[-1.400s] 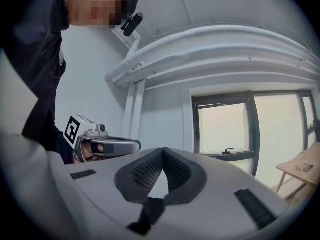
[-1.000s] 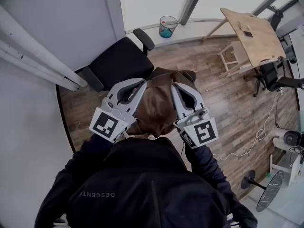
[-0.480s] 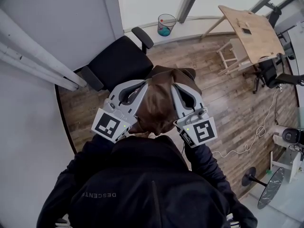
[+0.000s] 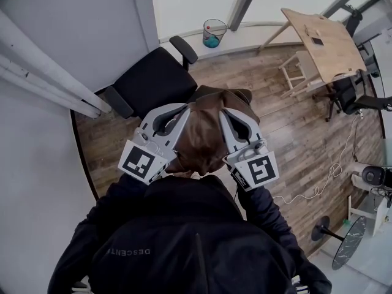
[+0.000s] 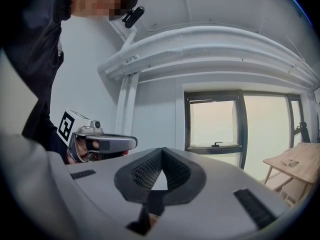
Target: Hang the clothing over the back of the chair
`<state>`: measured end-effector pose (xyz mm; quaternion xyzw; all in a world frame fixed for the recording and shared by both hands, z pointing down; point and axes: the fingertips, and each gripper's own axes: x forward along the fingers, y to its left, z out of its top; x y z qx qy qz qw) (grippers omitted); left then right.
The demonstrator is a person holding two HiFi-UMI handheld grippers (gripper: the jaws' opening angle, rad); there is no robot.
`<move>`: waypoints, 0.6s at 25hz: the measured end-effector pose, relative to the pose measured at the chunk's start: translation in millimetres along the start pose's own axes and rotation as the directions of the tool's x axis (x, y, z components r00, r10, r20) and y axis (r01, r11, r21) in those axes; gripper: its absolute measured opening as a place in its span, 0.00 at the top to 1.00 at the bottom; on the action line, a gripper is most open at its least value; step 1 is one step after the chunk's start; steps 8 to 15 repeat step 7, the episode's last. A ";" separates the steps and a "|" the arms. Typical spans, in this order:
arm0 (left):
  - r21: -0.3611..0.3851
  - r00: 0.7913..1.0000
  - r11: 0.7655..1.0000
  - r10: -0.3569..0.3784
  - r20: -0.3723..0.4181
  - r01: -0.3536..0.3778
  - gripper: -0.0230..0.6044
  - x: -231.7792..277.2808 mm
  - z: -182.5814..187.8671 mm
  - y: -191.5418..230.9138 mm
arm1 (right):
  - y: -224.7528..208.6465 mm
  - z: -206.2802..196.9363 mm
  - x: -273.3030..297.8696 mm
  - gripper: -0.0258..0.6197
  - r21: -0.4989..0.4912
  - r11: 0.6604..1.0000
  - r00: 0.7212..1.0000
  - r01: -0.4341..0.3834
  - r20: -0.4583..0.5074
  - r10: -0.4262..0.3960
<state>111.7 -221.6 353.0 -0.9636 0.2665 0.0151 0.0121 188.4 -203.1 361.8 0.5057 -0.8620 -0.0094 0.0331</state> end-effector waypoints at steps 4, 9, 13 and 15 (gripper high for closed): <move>0.012 1.000 1.000 0.007 0.016 -0.007 0.93 2.4 3.9 -0.7 | -3.0 1.7 -3.1 0.95 -0.001 1.000 1.000 0.003 0.002 -0.003; 0.019 1.000 1.000 0.007 0.017 -0.007 0.93 4.4 5.3 -2.5 | -5.9 2.6 -5.5 0.95 -0.001 1.000 1.000 0.005 0.005 -0.005; 0.019 1.000 1.000 0.007 0.017 -0.007 0.93 4.4 5.3 -2.5 | -5.9 2.6 -5.5 0.95 -0.001 1.000 1.000 0.005 0.005 -0.005; 0.019 1.000 1.000 0.007 0.017 -0.007 0.93 4.4 5.3 -2.5 | -5.9 2.6 -5.5 0.95 -0.001 1.000 1.000 0.005 0.005 -0.005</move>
